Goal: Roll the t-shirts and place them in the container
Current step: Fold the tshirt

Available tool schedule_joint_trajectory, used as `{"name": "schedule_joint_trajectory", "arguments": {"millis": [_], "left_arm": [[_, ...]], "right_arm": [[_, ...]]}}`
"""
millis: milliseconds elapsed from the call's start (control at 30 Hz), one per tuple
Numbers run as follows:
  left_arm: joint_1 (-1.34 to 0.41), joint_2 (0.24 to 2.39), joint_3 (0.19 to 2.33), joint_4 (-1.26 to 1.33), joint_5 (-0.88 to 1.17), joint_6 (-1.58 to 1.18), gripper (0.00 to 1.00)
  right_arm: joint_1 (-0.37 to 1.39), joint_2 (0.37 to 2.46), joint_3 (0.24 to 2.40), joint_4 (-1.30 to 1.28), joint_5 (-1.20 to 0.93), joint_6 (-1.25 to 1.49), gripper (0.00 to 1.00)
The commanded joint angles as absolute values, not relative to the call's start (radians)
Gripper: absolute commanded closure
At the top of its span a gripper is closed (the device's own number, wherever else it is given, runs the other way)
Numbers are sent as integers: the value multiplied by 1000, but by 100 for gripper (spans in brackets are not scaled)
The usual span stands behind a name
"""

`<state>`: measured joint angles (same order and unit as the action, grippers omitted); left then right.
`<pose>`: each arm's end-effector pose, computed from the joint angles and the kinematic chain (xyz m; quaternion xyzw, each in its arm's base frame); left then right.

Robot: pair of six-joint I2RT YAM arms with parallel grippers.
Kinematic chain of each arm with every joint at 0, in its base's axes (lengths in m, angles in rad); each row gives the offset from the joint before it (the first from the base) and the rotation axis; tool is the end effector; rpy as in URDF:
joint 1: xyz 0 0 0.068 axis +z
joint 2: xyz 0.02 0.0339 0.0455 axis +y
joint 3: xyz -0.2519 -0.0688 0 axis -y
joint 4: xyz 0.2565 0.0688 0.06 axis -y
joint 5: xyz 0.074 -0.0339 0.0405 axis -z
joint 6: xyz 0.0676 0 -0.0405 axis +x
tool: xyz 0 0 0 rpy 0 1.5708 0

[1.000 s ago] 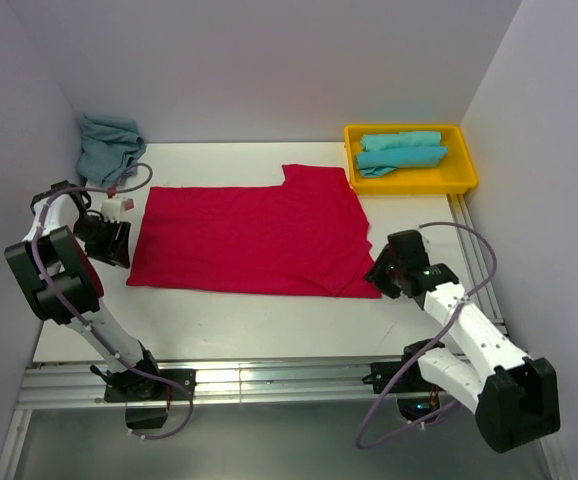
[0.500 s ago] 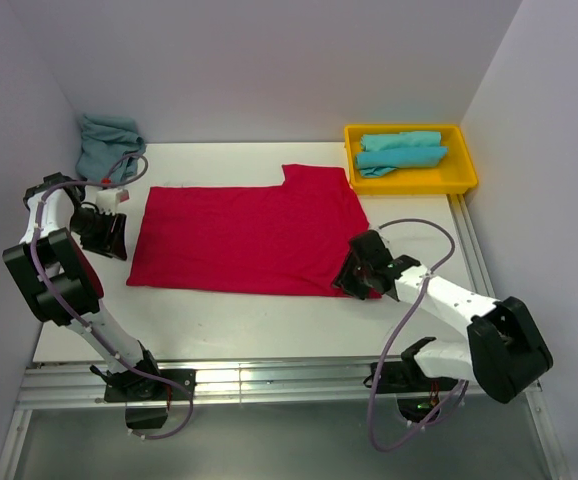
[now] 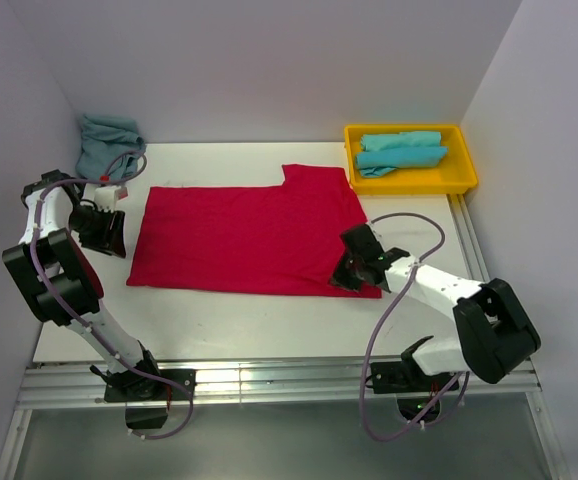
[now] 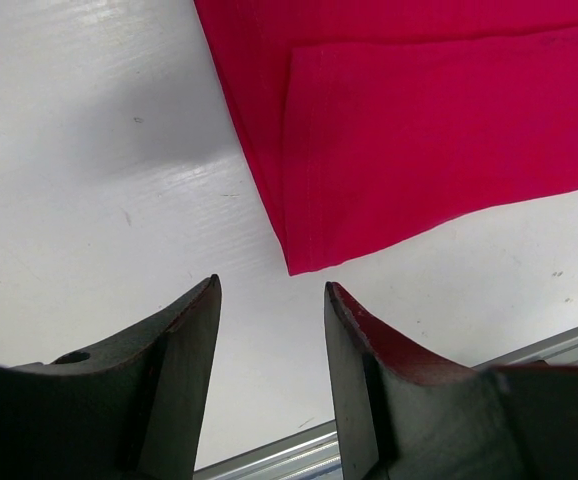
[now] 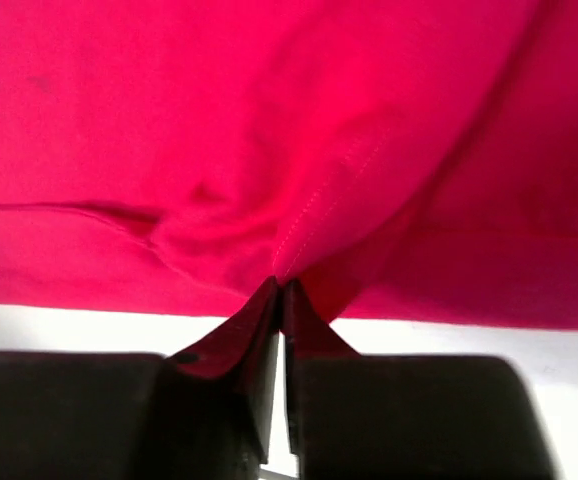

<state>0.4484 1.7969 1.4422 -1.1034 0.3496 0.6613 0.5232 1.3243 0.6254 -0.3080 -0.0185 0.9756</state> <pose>0.3284 0.1323 0.1895 0.1142 0.9766 -0.1184 0.1386 0.2325 0.1356 0.1190 0.2129 0.9366 0.1960 0.1976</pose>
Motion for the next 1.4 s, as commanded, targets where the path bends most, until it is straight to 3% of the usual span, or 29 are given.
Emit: {"name": "schedule_joint_trajectory", "arguments": {"millis": [0,67,467,1367], "left_arm": [[451,1766,1482,-1123,387,657,49],[451,1772,1482,-1123,385,655,50],[436,1792,1540,-1068,514,660,47],[290,1931,1407,-792,425,808,46]], "right_arm": [[531,1341,713,-290,-2,971,93],[531,1365,751,-302,-2,965,100],[529,1555,988,-377,58,901,100],[529,1638,997,-227,-20,864,100]]}}
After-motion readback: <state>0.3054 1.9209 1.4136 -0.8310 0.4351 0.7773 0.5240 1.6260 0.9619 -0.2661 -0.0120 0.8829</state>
